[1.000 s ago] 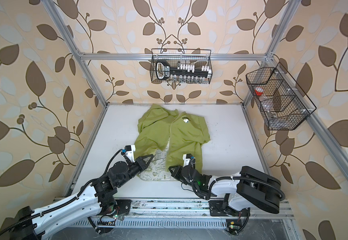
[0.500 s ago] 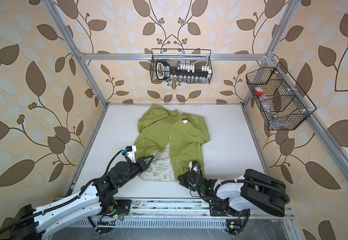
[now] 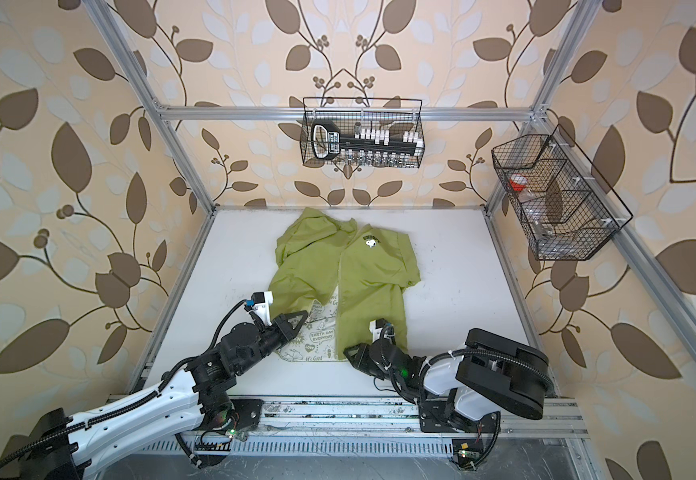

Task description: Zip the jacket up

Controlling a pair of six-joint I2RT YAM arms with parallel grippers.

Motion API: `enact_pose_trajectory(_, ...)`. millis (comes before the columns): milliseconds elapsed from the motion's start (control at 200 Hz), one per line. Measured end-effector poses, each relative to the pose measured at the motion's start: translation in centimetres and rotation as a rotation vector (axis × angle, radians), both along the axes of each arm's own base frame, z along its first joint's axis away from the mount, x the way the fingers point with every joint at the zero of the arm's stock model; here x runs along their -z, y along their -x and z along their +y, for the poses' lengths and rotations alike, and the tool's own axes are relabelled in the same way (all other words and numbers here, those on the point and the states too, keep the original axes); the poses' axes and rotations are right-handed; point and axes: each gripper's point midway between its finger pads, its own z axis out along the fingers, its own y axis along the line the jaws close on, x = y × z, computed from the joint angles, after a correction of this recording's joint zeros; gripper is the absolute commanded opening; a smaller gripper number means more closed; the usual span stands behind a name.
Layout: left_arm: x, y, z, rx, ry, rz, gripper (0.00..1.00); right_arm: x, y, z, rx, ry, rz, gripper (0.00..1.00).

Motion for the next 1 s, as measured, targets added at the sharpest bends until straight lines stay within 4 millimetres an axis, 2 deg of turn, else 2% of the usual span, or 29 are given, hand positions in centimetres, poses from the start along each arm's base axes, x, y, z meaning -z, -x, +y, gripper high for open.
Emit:
enact_pose_trajectory(125, 0.0, 0.0, 0.0, 0.001, 0.000, 0.000, 0.00, -0.6, -0.4, 1.0, -0.009, -0.012, -0.006, 0.34)
enact_pose_trajectory(265, 0.0, 0.0, -0.1, 0.004, 0.001, 0.001, 0.00, 0.2, -0.6, 1.6, -0.007, -0.001, 0.018, 0.37)
enact_pose_trajectory(430, 0.0, 0.1, -0.1, 0.006, 0.002, 0.002, 0.00, 0.1, -1.1, 2.8, 0.006, -0.038, 0.033, 0.38)
enact_pose_trajectory(570, 0.0, 0.1, -0.1, 0.006, 0.002, 0.002, 0.00, 0.1, -1.2, 3.3, 0.015, -0.069, 0.040, 0.39)
enact_pose_trajectory(790, 0.0, 0.1, -0.1, 0.006, 0.003, 0.002, 0.00, -0.7, -0.9, 4.0, 0.005, -0.145, 0.012, 0.46)
enact_pose_trajectory(955, 0.1, 0.0, -0.1, 0.006, 0.002, 0.003, 0.00, -1.5, -1.1, 4.3, 0.013, -0.208, -0.013, 0.46)
enact_pose_trajectory(1005, 0.0, 0.0, -0.1, 0.006, 0.003, 0.003, 0.00, -1.3, -1.1, 4.0, 0.020, -0.214, -0.012, 0.42)
